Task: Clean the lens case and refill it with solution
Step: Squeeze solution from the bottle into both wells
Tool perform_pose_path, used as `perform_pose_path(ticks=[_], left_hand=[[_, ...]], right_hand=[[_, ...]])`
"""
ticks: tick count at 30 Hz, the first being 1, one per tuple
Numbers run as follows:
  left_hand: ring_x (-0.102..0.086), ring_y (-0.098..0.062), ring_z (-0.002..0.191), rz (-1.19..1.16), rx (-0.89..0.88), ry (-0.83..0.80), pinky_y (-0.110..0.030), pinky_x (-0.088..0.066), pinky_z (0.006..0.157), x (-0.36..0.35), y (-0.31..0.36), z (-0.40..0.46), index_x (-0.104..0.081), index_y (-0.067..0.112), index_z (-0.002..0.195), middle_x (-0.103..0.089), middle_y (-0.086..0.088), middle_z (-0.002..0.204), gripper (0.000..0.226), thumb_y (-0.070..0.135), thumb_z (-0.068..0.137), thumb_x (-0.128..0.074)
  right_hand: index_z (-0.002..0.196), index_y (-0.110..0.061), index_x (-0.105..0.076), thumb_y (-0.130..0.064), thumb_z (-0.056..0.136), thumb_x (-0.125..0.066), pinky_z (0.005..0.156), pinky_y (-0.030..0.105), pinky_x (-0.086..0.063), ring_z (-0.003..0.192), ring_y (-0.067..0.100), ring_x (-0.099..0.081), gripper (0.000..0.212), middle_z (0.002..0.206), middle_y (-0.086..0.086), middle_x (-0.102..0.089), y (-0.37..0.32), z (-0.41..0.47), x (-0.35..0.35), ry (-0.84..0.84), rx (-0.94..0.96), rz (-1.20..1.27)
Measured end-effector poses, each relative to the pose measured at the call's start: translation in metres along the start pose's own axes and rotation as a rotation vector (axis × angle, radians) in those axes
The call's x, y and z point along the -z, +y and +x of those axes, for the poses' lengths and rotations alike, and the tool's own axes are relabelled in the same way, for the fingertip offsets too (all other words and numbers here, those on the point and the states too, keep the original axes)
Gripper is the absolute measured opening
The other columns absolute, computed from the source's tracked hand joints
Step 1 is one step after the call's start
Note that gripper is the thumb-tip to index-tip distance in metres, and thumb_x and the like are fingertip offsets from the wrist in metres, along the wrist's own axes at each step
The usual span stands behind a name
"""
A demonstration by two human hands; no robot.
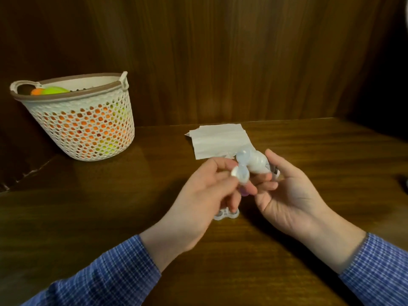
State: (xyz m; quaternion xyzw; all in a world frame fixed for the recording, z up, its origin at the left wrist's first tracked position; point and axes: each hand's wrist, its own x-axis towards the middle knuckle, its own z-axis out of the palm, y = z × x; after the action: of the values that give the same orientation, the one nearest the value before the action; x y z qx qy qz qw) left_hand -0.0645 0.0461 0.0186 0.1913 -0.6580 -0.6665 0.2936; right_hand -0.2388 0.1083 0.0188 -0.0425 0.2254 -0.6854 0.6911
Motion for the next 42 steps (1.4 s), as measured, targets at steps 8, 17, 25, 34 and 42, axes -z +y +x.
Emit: perform_pose_path(ticks=[8, 17, 25, 34, 42], left_hand=[[-0.06, -0.007, 0.063, 0.649, -0.38, 0.083, -0.013, -0.044, 0.053, 0.002, -0.013, -0.021, -0.059, 0.034, 0.1, -0.061, 0.017, 0.08, 0.009, 0.028, 0.094, -0.057], [-0.043, 0.015, 0.103, 1.147, -0.094, 0.003, -0.01, -0.04, 0.071, 0.042, -0.026, -0.02, -0.053, 0.041, 0.131, -0.048, 0.028, 0.103, 0.052, 0.054, 0.082, -0.065], [-0.057, -0.01, 0.082, 0.998, -0.014, 0.0, -0.031, -0.051, 0.07, 0.04, -0.023, -0.013, -0.07, 0.039, 0.101, -0.061, 0.01, 0.09, 0.017, 0.044, 0.085, -0.073], [-0.055, -0.018, 0.077, 0.931, -0.006, -0.063, -0.042, -0.052, 0.066, 0.039, -0.021, -0.016, -0.072, 0.038, 0.096, -0.06, 0.007, 0.08, 0.011, 0.036, 0.086, -0.075], [-0.054, -0.019, 0.075, 0.965, -0.067, -0.071, -0.03, -0.047, 0.062, 0.042, -0.025, -0.015, -0.072, 0.036, 0.095, -0.058, 0.006, 0.075, 0.016, 0.044, 0.082, -0.069]], right_hand=[[0.076, 0.0, -0.063, -0.044, 0.085, -0.069, 0.036, 0.01, -0.042, 0.039, 0.01, -0.06, 0.045, 0.066, 0.004, -0.057, -0.007, -0.01, 0.006, 0.029, -0.238, 0.06], [0.135, -0.015, -0.048, -0.036, 0.075, -0.075, 0.041, 0.027, -0.057, 0.05, 0.017, -0.065, 0.069, 0.074, 0.02, -0.07, -0.012, -0.014, 0.006, 0.265, -0.131, -0.252], [0.115, -0.019, -0.054, -0.042, 0.095, -0.067, 0.064, 0.029, -0.062, 0.067, 0.026, -0.077, 0.033, 0.085, 0.026, -0.078, -0.004, -0.007, -0.001, 0.325, 0.076, -0.57], [0.103, -0.015, -0.062, -0.05, 0.091, -0.07, 0.042, 0.021, -0.048, 0.047, 0.008, -0.06, 0.038, 0.059, 0.0, -0.071, 0.016, 0.004, 0.001, 0.31, 0.26, -1.052], [0.107, -0.021, -0.064, -0.049, 0.093, -0.067, 0.044, 0.02, -0.047, 0.05, 0.009, -0.06, 0.031, 0.072, -0.003, -0.075, 0.02, 0.009, 0.007, 0.246, 0.351, -1.173]])
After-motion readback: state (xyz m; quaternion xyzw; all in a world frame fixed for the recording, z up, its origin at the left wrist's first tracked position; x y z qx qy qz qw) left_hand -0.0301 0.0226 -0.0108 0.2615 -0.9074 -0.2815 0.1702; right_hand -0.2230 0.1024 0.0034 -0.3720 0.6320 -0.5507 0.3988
